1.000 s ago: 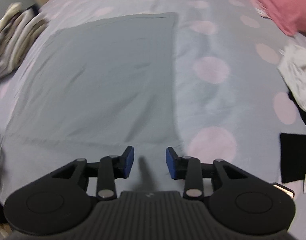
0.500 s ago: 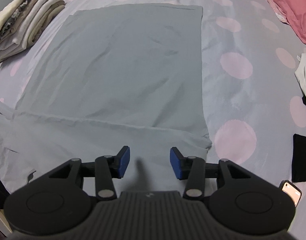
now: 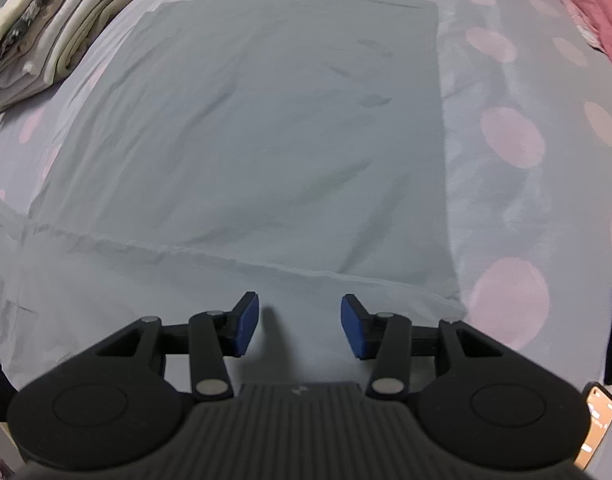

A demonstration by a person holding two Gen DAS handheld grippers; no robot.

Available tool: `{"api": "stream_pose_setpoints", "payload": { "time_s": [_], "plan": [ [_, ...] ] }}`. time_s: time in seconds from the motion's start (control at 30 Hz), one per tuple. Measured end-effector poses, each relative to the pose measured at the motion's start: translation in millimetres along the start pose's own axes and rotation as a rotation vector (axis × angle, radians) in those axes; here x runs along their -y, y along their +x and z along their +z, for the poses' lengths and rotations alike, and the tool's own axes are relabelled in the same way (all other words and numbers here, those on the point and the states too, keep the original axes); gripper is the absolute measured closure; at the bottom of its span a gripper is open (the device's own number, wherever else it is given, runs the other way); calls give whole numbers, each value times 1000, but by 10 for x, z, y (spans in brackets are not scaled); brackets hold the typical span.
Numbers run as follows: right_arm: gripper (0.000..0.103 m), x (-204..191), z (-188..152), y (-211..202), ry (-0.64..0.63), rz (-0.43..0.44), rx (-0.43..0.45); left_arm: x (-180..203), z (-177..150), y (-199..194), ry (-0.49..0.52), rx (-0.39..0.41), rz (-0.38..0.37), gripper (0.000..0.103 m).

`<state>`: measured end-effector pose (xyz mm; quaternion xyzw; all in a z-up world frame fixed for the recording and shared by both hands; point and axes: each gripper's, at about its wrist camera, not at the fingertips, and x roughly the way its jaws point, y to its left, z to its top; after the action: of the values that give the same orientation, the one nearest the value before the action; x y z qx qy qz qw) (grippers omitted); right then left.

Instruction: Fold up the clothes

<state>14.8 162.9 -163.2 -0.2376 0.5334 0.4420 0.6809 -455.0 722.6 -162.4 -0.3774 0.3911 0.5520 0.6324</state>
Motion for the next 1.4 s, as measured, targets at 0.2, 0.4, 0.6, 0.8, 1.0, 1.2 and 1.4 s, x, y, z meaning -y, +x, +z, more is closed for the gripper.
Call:
{"api": "stream_pose_setpoints", "payload": {
  "time_s": [0.2,0.4,0.6,0.8,1.0,1.2,1.4],
  "plan": [
    [54,-96,64,115,-30,1,-19,-18,45,37,-63,18,-41,82],
    [54,-105,54,104,-31,-2,-14,45,26,-348,-68,120,-92,101],
    [54,-94,39,-14,-37,5,16,430,-121,-1201,109,203,-276,102],
    [54,-65,-12,-220,-34,15,64,971,-553,-1999,280,308,-464,102],
    [54,17,-116,-441,-20,22,109,1568,-1091,-2399,420,346,-621,102],
    [56,95,-275,-598,19,56,125,2075,-1794,-2497,565,299,-699,102],
    [59,-7,-452,-707,60,155,130,2471,-2520,-2471,697,260,-715,102]
  ]
}}
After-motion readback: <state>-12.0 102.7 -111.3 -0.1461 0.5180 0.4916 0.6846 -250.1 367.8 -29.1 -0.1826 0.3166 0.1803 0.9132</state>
